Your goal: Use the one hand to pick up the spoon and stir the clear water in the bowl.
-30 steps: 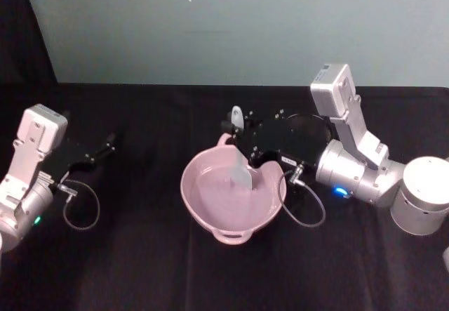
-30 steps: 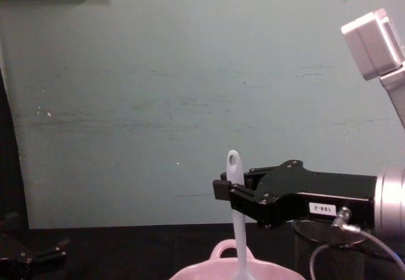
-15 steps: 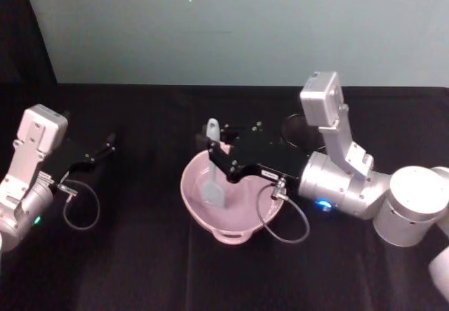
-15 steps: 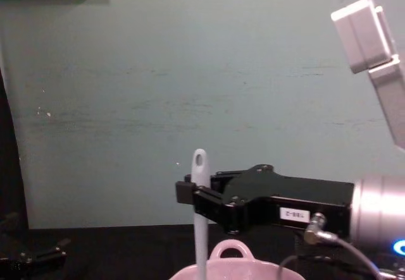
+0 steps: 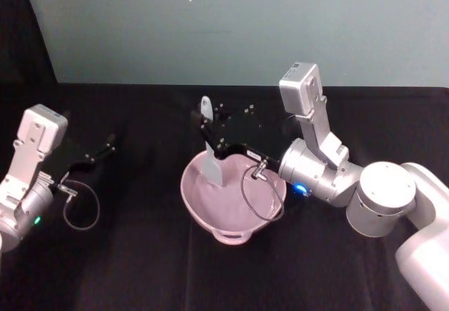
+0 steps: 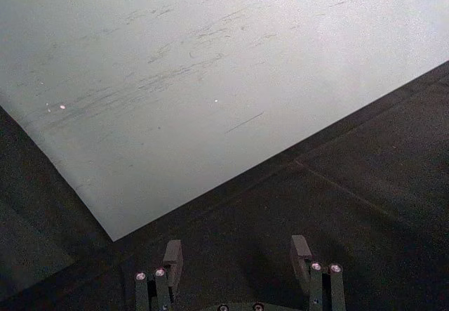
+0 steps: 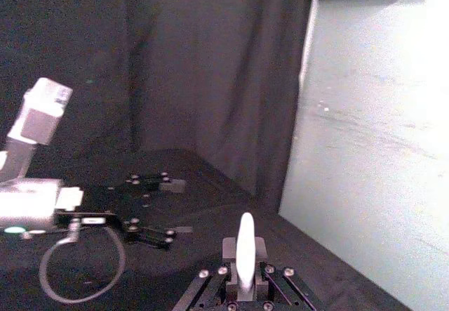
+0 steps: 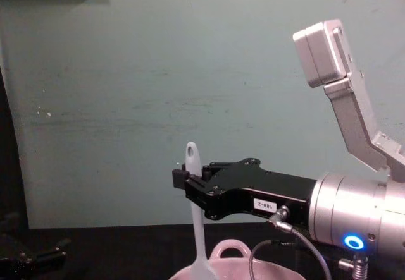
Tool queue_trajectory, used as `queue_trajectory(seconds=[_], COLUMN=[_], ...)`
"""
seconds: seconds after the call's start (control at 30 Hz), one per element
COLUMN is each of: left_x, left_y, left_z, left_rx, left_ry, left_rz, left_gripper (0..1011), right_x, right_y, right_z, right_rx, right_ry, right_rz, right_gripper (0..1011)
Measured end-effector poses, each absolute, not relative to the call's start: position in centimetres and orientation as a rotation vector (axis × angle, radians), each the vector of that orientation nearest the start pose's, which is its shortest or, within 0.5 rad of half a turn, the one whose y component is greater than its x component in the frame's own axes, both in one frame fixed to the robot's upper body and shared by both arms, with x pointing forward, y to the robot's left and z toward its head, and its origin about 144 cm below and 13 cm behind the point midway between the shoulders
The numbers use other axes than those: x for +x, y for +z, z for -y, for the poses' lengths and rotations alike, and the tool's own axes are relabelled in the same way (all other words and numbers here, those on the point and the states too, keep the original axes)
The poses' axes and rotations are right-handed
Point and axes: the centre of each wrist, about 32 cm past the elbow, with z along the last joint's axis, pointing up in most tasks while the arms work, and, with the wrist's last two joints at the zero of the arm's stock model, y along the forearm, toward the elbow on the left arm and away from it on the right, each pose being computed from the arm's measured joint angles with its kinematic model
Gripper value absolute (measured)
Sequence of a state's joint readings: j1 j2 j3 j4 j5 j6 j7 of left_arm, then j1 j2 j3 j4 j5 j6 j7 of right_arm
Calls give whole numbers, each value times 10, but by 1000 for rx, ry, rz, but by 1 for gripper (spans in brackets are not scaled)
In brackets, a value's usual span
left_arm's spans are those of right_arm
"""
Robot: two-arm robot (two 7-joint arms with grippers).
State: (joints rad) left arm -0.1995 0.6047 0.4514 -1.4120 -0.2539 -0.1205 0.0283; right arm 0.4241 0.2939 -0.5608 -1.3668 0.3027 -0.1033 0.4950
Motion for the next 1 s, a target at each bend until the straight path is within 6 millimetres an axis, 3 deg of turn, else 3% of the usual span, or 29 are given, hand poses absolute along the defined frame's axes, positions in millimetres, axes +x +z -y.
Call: queue_trajectory(seconds=[0.4,0.67,1.0], left_x=[489,489,489], left_y=[1140,1140,1140], left_z=[-310,-310,-310], left_rx=[304,305,305], left_ry=[1248,1248,1248], left_rz=[285,285,285], left_gripper=[1011,1011,1011], right_x=[542,527,507], right_y=[1192,1197,1198], right_z=[184,202,199], right_rx=[-56,-66,-33], right_ry=[-716,-698,-619], right_rz=[284,271,219], right_gripper=[127,129,129])
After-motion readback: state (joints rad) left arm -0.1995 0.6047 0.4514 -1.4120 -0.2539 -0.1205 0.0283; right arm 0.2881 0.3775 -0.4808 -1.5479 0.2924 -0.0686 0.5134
